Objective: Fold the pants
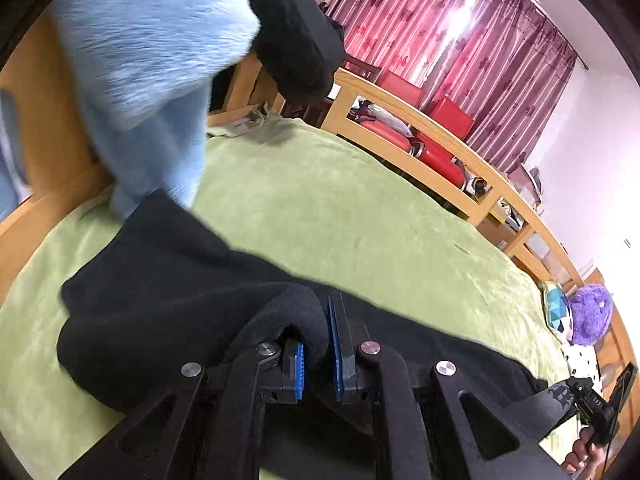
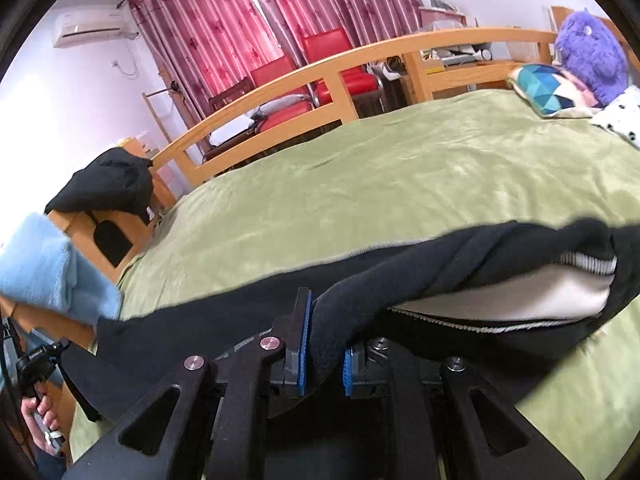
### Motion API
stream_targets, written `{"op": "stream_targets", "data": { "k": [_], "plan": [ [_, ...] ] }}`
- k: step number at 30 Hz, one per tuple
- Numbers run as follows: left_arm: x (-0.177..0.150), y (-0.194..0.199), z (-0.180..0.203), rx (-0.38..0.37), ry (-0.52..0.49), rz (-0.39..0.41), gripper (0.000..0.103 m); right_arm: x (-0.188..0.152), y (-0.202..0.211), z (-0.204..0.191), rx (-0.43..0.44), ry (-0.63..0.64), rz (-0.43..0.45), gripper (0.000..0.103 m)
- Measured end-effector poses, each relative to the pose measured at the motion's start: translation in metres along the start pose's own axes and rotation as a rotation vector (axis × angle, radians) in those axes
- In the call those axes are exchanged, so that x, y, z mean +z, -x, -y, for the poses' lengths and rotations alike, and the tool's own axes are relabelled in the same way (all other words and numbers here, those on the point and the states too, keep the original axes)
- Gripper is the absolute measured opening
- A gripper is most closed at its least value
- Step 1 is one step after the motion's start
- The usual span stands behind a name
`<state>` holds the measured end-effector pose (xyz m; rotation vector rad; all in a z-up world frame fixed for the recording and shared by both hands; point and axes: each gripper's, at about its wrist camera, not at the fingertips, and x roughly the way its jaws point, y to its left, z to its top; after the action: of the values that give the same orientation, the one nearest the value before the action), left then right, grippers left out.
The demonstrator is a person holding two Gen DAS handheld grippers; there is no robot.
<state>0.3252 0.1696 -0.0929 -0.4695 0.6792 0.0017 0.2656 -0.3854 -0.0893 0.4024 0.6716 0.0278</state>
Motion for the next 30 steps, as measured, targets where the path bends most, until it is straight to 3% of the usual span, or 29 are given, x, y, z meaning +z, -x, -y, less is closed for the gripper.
{"op": "stream_targets", "data": {
  "k": [4, 7, 8, 10, 12, 14, 17, 20, 23, 26, 30],
  "plan": [
    [0.020, -0.045, 0.004, 0.040, 0.011, -0.015, 0.013, 0.027, -0.045, -0.001, -0.017, -0.032, 0.016, 0.013],
    [0.014, -0.083, 0.000, 0.113, 0.044, -0.128, 0.029, 0.028, -0.086, 0.002, -0.067, -0.027, -0.032, 0.031],
    [0.008, -0.090, -0.001, 0.120, 0.041, -0.164, 0.036, 0.021, -0.101, 0.005, -0.084, -0.029, -0.072, 0.045],
    [-0.008, -0.085, -0.002, 0.094, 0.023, -0.164, 0.047, 0.007, -0.113, 0.007, -0.082, -0.021, -0.131, 0.047],
    [-0.024, -0.071, 0.001, 0.075, -0.007, -0.149, 0.068, -0.009, -0.107, 0.006, -0.082, 0.013, -0.135, 0.053],
    [-0.041, -0.046, 0.006, 0.069, -0.048, -0.115, 0.072, -0.023, -0.091, 0.007, -0.093, 0.048, -0.115, 0.061],
    [-0.061, -0.018, 0.009, 0.052, -0.086, -0.103, 0.083, -0.048, -0.062, 0.018, -0.100, 0.066, -0.110, 0.061],
    [-0.091, 0.002, 0.001, 0.035, -0.103, -0.135, 0.085, -0.072, -0.033, 0.034, -0.140, 0.080, -0.111, 0.069],
    [-0.118, 0.003, -0.014, 0.081, -0.080, -0.193, 0.085, -0.095, -0.013, 0.055, -0.187, 0.054, -0.117, 0.074],
    [-0.142, 0.001, -0.032, 0.068, 0.006, -0.250, 0.085, -0.114, -0.007, 0.088, -0.222, -0.036, -0.167, 0.074],
    [-0.162, -0.006, -0.046, 0.029, 0.093, -0.283, 0.083, -0.124, -0.008, 0.121, -0.181, -0.185, -0.167, 0.075]
  ]
}}
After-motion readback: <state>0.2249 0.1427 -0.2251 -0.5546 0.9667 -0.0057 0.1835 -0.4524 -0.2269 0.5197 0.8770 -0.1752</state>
